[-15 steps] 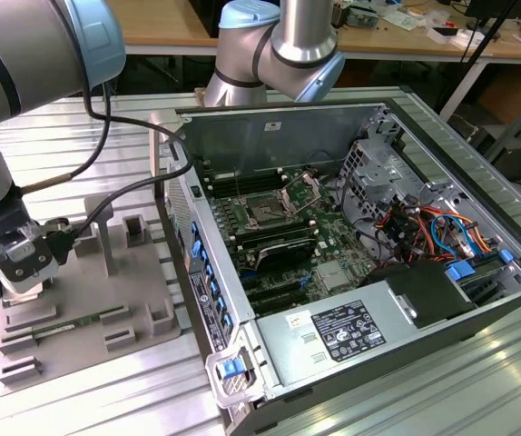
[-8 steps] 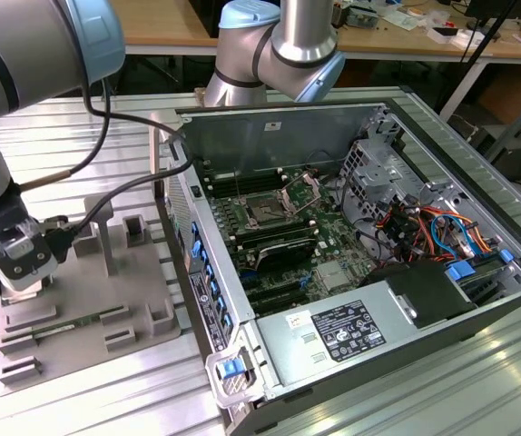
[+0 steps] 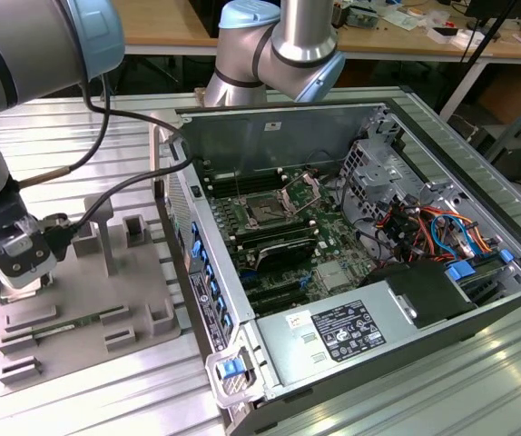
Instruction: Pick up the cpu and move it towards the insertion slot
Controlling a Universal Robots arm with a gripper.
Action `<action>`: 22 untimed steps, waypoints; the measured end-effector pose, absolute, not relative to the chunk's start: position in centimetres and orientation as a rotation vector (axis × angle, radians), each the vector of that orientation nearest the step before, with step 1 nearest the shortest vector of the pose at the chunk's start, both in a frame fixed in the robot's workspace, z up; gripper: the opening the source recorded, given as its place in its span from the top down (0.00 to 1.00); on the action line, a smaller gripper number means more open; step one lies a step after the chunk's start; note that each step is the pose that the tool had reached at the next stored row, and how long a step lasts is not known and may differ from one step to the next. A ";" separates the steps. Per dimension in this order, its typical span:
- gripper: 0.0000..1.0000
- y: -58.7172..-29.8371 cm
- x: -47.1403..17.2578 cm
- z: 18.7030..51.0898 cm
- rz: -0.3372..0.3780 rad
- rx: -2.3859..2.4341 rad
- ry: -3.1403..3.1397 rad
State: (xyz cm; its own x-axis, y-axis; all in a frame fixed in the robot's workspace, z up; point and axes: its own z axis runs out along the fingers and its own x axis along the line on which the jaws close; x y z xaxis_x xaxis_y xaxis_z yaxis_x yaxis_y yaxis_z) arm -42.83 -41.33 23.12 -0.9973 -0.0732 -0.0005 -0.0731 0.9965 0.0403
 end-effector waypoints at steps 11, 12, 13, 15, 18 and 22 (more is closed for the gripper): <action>0.45 -41.3 -42.8 23.8 -0.063 0.115 -3.138; 0.45 -41.3 -42.8 23.8 -0.063 0.115 -3.138; 0.45 -41.3 -42.8 23.9 -0.063 0.115 -3.138; 0.45 -41.3 -42.8 24.1 -0.063 0.115 -3.138; 0.45 -41.3 -42.8 24.2 -0.063 0.115 -3.138; 0.45 -41.3 -42.8 24.6 -0.063 0.115 -3.138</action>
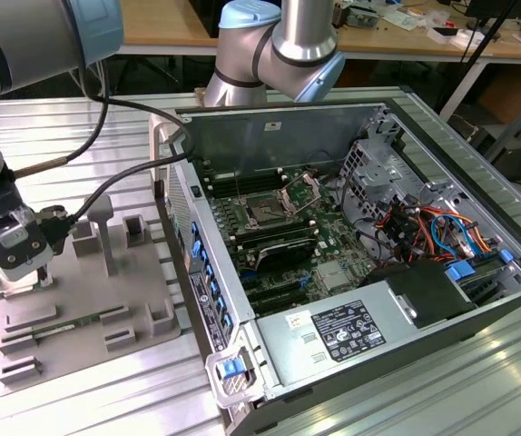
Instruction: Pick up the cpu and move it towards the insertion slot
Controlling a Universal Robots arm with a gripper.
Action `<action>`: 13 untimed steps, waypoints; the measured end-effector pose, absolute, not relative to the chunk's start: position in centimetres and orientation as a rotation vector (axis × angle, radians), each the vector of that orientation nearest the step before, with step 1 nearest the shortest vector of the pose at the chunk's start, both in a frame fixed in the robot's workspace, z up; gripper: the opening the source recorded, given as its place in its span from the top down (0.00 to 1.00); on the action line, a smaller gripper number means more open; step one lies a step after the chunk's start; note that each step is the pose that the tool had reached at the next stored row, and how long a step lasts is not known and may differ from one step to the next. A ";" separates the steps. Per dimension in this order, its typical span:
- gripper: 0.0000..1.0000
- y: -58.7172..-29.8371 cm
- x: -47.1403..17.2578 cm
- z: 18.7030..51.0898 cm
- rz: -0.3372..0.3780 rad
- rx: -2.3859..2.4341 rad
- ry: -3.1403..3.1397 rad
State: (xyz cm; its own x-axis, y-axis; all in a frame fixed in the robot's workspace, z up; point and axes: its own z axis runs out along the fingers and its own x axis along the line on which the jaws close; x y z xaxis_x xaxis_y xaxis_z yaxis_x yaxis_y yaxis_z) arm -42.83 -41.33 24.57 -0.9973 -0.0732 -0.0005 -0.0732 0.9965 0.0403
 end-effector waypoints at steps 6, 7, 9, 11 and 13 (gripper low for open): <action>0.45 -41.3 -42.8 25.1 -0.063 0.115 -3.138; 0.45 -41.3 -42.8 25.3 -0.063 0.115 -3.138; 0.45 -41.3 -42.8 25.5 -0.063 0.115 -3.138; 0.45 -41.3 -42.8 25.6 -0.063 0.115 -3.138; 0.45 -41.3 -42.8 25.8 -0.063 0.115 -3.138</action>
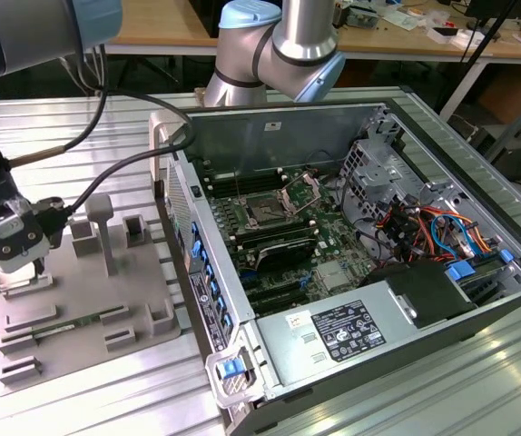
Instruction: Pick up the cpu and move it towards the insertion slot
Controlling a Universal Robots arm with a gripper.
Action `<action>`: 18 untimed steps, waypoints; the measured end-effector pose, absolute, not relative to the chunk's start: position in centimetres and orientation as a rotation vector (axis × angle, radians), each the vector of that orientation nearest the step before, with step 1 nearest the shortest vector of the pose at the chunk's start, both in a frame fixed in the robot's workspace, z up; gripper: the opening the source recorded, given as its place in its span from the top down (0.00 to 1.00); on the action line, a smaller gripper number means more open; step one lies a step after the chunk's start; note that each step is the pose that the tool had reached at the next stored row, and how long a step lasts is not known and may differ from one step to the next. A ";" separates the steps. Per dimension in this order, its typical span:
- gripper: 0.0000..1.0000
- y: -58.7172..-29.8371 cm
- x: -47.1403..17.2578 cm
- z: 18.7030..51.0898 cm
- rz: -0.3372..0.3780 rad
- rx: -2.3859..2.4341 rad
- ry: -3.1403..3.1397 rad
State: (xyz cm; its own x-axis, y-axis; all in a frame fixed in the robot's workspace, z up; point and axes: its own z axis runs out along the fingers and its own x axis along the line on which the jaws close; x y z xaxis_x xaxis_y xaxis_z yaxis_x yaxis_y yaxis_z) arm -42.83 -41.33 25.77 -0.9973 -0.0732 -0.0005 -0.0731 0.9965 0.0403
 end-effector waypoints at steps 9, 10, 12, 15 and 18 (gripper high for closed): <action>0.45 -41.3 -42.8 26.5 -0.063 0.115 -3.138; 0.45 -41.3 -42.8 26.6 -0.063 0.115 -3.138; 0.45 -41.3 -42.8 26.8 -0.063 0.115 -3.138; 0.45 -41.3 -42.8 27.0 -0.063 0.115 -3.138; 0.45 -41.3 -42.8 27.3 -0.063 0.115 -3.138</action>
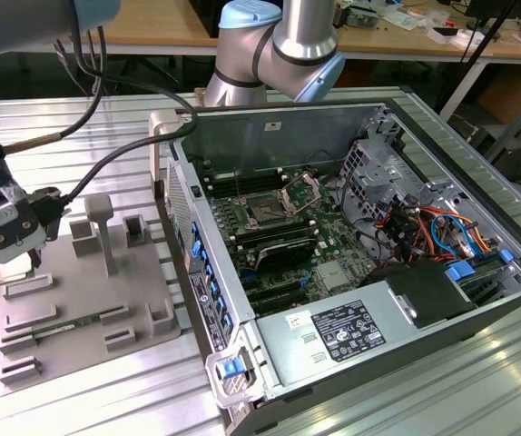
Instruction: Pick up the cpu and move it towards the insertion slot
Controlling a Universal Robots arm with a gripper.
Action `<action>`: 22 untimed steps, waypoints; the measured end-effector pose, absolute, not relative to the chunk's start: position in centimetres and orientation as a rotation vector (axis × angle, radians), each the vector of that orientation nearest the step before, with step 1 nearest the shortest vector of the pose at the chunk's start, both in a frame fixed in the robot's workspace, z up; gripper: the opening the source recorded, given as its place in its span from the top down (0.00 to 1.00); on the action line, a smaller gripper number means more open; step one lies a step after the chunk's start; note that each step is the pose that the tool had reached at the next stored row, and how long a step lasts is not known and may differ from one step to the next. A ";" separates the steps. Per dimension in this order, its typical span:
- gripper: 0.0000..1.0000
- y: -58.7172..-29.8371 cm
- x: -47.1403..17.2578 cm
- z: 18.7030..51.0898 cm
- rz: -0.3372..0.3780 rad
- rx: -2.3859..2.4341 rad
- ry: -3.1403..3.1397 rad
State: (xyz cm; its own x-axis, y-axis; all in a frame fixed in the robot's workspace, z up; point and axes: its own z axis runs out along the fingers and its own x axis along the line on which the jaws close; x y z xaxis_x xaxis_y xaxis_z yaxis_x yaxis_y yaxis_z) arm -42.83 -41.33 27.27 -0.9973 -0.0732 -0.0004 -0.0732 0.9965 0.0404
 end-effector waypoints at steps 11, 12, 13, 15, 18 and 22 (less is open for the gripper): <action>0.45 -41.3 -42.8 28.6 -0.064 0.115 -3.138; 0.45 -41.3 -42.8 29.2 -0.064 0.115 -3.138; 0.45 -41.3 -42.8 29.9 -0.064 0.115 -3.138; 0.45 -41.3 -42.8 30.1 -0.064 0.115 -3.138; 0.45 -41.3 -42.8 30.3 -0.064 0.115 -3.138; 0.45 -41.3 -42.8 30.5 -0.064 0.115 -3.138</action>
